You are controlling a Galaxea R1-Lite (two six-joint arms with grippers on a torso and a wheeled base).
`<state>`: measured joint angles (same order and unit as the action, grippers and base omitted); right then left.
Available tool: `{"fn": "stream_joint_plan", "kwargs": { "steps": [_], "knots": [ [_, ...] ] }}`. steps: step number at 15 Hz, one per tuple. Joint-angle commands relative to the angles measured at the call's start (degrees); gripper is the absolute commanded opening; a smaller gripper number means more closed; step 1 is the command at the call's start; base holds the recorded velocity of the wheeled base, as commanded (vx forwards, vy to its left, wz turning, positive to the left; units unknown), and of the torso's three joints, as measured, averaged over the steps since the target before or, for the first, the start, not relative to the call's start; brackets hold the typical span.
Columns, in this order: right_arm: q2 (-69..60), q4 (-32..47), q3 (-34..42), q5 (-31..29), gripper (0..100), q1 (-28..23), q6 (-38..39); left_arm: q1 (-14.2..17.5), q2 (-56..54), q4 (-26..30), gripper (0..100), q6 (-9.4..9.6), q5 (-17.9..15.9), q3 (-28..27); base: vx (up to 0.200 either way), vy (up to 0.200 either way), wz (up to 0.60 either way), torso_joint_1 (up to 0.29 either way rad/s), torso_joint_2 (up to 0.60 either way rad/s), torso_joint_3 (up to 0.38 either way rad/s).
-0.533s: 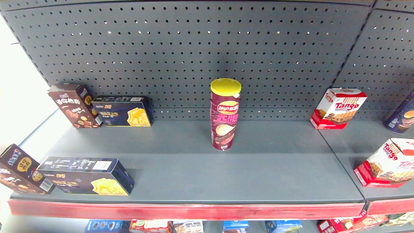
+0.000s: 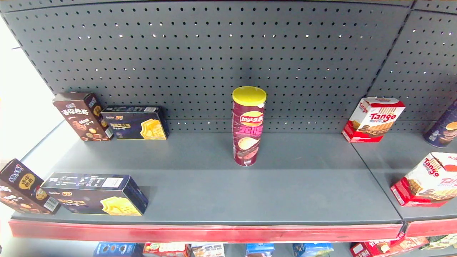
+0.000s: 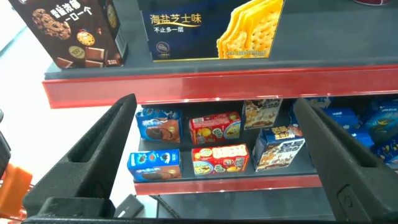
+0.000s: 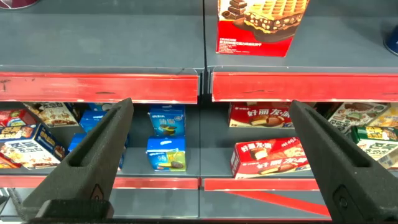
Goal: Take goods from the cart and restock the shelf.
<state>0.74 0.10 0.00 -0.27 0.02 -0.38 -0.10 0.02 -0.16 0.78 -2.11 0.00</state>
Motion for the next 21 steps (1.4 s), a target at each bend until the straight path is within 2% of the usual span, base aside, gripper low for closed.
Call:
{"fn": "stream_joint_plan", "kwargs": {
  "steps": [1, 12, 21],
  "knots": [
    [0.05, -0.01, 0.0, -0.08, 100, -0.02, 0.03, 0.01, -0.02, -0.02, 100, 0.01, 0.0, 0.0, 0.0, 0.0, 0.6, 0.002, 0.0, -0.002],
    [0.05, -0.01, 0.0, -0.35, 100, 0.06, 0.2, 0.01, -0.02, 0.07, 100, 0.27, -0.35, 0.0, 0.0, 0.0, 0.6, 0.004, 0.0, 0.004],
    [-0.04, -0.01, 0.0, -0.35, 100, 0.06, 0.29, 0.01, -0.02, 0.07, 100, 0.36, -0.53, 0.0, 0.0, 0.0, 0.0, 0.0, 0.0, 0.0]
  ]
}}
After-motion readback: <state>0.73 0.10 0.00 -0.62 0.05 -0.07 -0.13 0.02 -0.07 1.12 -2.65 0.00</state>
